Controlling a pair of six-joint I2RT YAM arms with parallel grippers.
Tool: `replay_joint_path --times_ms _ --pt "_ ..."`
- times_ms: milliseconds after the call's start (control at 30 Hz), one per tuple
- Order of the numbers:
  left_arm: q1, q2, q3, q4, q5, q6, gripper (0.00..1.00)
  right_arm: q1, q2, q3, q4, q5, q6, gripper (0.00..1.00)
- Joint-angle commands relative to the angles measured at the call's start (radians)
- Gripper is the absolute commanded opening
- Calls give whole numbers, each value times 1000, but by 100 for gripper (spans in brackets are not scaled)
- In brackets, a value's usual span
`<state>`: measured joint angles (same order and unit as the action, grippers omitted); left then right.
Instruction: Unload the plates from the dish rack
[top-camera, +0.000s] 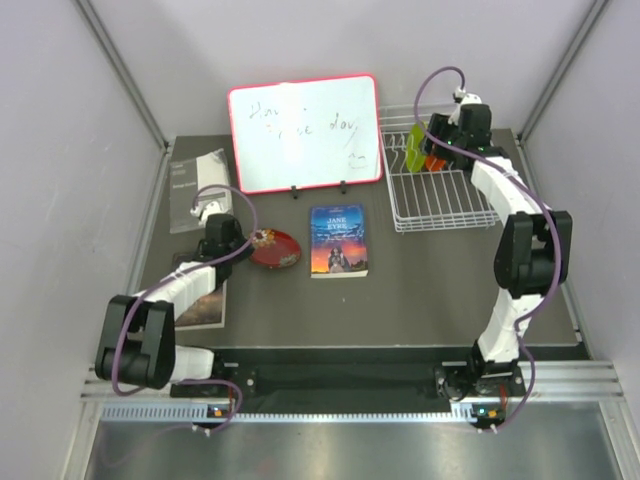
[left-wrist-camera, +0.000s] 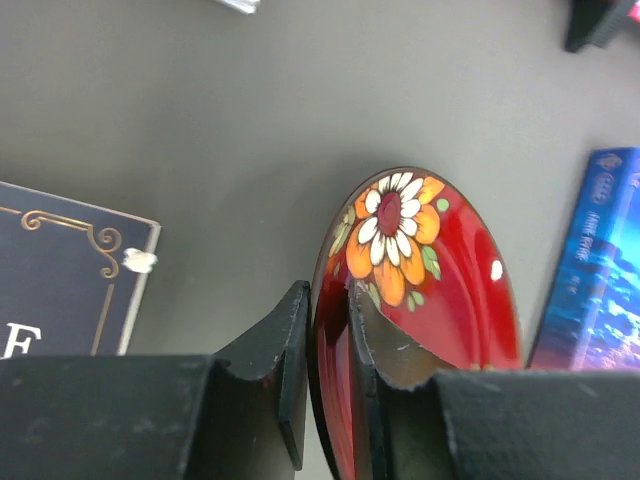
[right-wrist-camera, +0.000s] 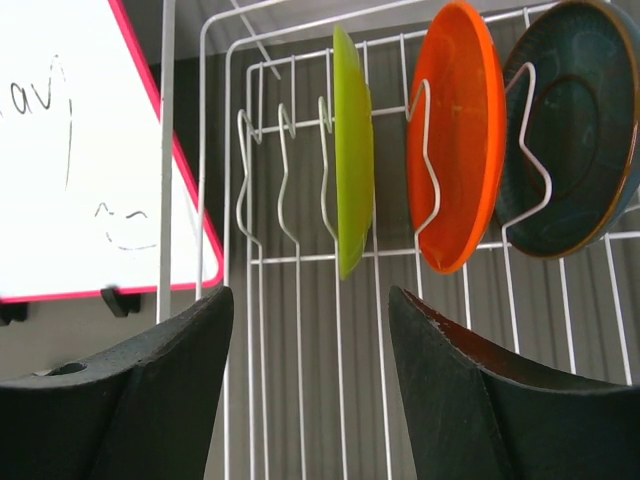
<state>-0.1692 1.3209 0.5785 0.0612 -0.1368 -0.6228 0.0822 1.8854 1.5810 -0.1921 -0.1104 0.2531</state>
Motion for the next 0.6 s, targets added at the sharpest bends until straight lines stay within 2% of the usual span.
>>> replay_joint_path --times_ms 0,67,200,233,567 --pt "2 47 4 -149 -63 63 22 -9 29 80 -13 29 -31 64" --pt "2 54 14 -162 -66 64 27 -9 43 100 -23 34 -34 64" --pt "2 51 23 -181 -67 71 27 -10 83 129 -30 35 -38 64" --pt "2 49 23 -185 -69 72 32 -9 89 142 -36 37 -38 65" --pt "2 70 58 -224 -41 71 39 -2 173 247 -79 41 -57 65"
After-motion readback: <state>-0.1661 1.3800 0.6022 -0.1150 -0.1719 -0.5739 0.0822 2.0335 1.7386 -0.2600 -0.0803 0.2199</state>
